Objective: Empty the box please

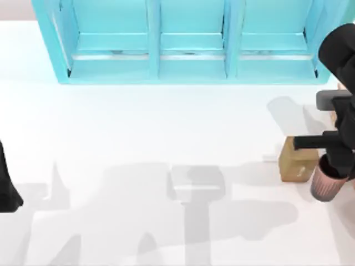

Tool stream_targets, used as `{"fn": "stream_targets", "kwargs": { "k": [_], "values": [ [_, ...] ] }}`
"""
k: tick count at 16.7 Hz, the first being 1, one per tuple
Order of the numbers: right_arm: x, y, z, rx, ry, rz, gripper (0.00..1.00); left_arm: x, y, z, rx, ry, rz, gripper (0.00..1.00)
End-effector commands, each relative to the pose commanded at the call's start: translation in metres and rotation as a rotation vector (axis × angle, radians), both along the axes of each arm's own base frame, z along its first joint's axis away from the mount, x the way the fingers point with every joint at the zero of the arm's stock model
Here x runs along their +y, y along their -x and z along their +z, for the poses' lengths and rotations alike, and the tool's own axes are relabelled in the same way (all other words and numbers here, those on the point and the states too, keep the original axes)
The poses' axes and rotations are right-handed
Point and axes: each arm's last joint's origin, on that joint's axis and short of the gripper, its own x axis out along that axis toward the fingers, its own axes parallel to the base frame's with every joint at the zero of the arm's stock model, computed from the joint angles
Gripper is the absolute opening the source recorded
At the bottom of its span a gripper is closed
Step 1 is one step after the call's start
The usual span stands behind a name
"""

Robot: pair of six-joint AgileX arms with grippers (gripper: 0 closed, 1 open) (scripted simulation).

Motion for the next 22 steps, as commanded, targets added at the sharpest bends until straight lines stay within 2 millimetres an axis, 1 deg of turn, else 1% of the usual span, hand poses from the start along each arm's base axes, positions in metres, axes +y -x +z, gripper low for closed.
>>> {"fn": "stream_targets", "kwargs": {
  "k": [2, 4, 9, 11, 13, 16, 18, 20, 22],
  "values": [
    [0.017, 0.019, -0.006, -0.029, -0.004, 0.002, 0.00, 0.000, 0.000, 0.000, 0.000, 0.000, 0.000, 1.00],
    [0.023, 0.027, -0.007, -0.053, -0.012, 0.003, 0.00, 0.000, 0.000, 0.000, 0.000, 0.000, 0.000, 1.00],
    [0.024, 0.027, -0.008, -0.048, -0.011, -0.002, 0.00, 0.000, 0.000, 0.000, 0.000, 0.000, 0.000, 1.00],
    [0.031, 0.032, -0.009, -0.061, -0.007, 0.007, 0.00, 0.000, 0.000, 0.000, 0.000, 0.000, 0.000, 1.00],
    [0.044, 0.038, -0.013, -0.080, -0.010, 0.024, 0.00, 0.000, 0.000, 0.000, 0.000, 0.000, 0.000, 1.00],
    [0.055, 0.043, -0.025, -0.086, -0.022, 0.047, 0.00, 0.000, 0.000, 0.000, 0.000, 0.000, 0.000, 1.00],
    [0.053, 0.042, -0.036, -0.074, -0.022, 0.049, 0.00, 0.000, 0.000, 0.000, 0.000, 0.000, 0.000, 1.00],
    [0.043, 0.037, -0.045, -0.062, -0.018, 0.035, 0.00, 0.000, 0.000, 0.000, 0.000, 0.000, 0.000, 1.00],
    [0.032, 0.031, -0.051, -0.056, -0.014, 0.011, 0.00, 0.000, 0.000, 0.000, 0.000, 0.000, 0.000, 1.00]
  ]
}}
